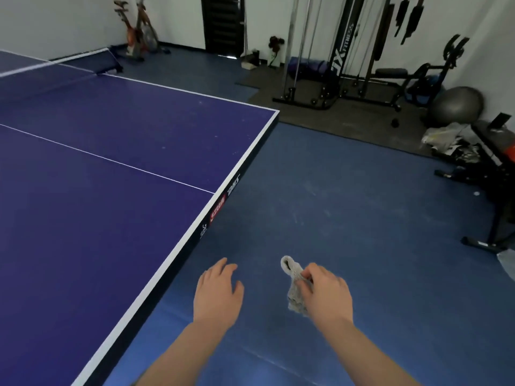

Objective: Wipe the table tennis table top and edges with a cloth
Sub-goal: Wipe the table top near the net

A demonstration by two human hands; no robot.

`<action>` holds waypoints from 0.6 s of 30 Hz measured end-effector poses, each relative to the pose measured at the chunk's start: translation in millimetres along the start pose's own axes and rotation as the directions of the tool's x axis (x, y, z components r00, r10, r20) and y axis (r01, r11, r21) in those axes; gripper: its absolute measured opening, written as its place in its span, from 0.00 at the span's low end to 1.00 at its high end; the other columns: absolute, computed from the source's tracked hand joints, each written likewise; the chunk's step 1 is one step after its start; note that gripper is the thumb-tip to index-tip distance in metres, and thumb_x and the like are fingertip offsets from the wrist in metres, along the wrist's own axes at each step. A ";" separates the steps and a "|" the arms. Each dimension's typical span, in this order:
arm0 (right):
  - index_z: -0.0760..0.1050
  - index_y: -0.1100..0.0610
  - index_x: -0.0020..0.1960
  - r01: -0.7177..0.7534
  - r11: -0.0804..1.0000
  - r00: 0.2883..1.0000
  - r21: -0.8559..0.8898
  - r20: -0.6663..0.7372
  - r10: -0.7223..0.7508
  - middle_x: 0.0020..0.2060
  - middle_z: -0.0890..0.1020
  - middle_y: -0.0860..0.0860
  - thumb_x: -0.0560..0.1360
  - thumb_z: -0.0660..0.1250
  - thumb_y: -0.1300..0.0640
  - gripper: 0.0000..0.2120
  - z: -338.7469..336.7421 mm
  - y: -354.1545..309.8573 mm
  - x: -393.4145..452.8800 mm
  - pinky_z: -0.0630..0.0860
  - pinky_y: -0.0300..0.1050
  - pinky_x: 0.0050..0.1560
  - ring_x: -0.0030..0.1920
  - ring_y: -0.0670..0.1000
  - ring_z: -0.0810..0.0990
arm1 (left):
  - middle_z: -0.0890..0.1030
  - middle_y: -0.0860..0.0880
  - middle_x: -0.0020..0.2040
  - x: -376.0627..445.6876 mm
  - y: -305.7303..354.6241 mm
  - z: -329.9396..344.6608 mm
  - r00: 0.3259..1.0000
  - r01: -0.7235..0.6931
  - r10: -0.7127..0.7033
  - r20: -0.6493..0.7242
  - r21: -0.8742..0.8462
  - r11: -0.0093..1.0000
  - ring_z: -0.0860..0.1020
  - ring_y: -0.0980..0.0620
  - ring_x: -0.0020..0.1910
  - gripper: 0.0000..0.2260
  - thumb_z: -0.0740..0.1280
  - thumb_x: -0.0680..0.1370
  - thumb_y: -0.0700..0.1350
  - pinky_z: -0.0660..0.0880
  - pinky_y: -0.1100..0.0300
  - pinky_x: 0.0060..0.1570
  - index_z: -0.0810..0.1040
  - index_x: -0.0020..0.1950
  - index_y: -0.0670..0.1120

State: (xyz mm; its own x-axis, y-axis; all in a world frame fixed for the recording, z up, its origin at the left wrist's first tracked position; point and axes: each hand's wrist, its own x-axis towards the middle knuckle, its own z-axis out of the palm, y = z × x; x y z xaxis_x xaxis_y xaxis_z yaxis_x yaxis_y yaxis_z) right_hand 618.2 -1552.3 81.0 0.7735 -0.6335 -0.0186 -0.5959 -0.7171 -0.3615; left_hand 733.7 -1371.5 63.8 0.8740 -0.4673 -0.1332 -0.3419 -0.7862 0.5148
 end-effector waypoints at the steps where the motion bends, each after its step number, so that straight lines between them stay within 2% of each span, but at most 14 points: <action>1: 0.69 0.50 0.45 0.044 0.999 0.999 -0.014 0.006 -0.044 0.41 0.78 0.45 0.80 0.64 0.51 0.07 -6.2 8.2 12.9 0.61 0.42 0.45 0.40 0.49 0.71 | 0.58 0.53 0.78 2.8 6.6 4.2 0.999 0.031 -0.031 -0.012 -0.006 1.000 0.59 0.52 0.76 0.20 0.57 0.83 0.50 0.53 0.58 0.75 0.64 0.75 0.51; 8: 0.70 0.50 0.47 0.225 0.974 0.969 0.011 0.100 -0.225 0.43 0.78 0.44 0.80 0.63 0.49 0.06 -31.6 28.8 93.7 0.65 0.41 0.49 0.43 0.47 0.74 | 0.59 0.55 0.78 23.9 45.3 13.2 0.963 0.238 -0.244 -0.119 -0.063 0.969 0.60 0.52 0.75 0.20 0.58 0.82 0.51 0.53 0.58 0.74 0.65 0.75 0.53; 11: 0.69 0.49 0.45 0.333 0.942 0.935 0.036 0.117 -0.335 0.41 0.77 0.44 0.80 0.64 0.49 0.07 -33.6 15.6 130.7 0.62 0.40 0.47 0.42 0.47 0.73 | 0.60 0.54 0.78 43.3 49.0 8.9 0.924 0.326 -0.340 -0.176 -0.102 0.940 0.65 0.52 0.72 0.20 0.59 0.82 0.50 0.56 0.57 0.73 0.66 0.74 0.53; 18: 0.70 0.50 0.44 0.416 0.906 0.898 0.078 0.120 -0.423 0.40 0.77 0.44 0.79 0.65 0.51 0.07 -20.5 -18.7 232.6 0.64 0.39 0.47 0.42 0.46 0.75 | 0.64 0.53 0.76 133.7 44.8 -2.0 0.862 0.388 -0.428 -0.272 -0.192 0.902 0.63 0.52 0.73 0.20 0.60 0.81 0.49 0.59 0.55 0.73 0.69 0.73 0.50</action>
State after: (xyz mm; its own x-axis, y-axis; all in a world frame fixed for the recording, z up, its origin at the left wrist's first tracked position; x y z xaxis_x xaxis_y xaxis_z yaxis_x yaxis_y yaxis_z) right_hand 804.9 -1692.2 102.6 0.9727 -0.2310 0.0238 -0.2015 -0.8904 -0.4083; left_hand 836.0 -1468.4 70.8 0.9935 0.0441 -0.1051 0.0968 -0.8126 0.5747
